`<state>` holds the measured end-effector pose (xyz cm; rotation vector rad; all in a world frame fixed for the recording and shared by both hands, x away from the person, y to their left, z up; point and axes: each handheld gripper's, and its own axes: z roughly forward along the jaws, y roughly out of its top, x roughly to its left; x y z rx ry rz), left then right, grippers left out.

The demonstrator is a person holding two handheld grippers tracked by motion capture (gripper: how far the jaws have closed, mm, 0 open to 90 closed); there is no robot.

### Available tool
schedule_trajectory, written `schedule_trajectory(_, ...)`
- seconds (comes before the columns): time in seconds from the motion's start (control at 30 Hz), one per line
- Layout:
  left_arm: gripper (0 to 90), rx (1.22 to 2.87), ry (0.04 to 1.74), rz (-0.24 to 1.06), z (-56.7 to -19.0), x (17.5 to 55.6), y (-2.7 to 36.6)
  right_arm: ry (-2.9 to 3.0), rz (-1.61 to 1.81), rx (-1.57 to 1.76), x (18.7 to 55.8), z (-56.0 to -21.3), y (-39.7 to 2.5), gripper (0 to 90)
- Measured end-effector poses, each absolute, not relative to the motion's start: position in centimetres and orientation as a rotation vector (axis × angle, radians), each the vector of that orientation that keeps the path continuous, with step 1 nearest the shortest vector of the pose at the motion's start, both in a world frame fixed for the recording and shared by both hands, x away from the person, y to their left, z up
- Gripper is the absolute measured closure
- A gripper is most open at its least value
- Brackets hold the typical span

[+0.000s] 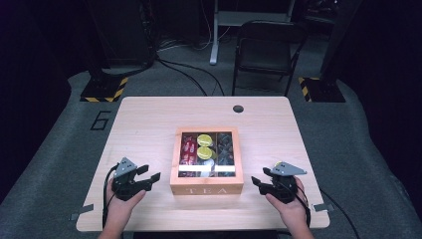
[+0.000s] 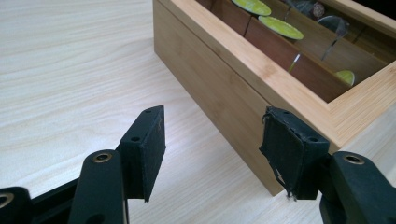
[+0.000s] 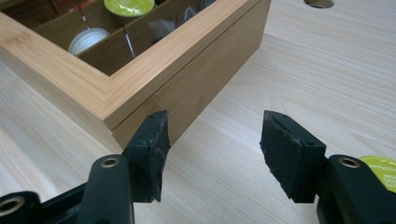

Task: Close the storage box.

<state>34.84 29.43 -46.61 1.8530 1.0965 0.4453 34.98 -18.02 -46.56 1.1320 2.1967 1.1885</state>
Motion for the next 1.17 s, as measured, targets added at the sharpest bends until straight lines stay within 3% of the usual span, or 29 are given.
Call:
schedule_trajectory(0.73,39.8,1.893,1.160,0.406,-48.7,35.9,29.6,2.261,1.082,1.081,35.8,-48.7,-16.7,41.1)
schedule_trajectory(1.17,39.6,1.878,1.114,0.401,-48.0,35.6,28.7,2.236,1.102,1.110,35.7,-48.6,-17.0,39.5)
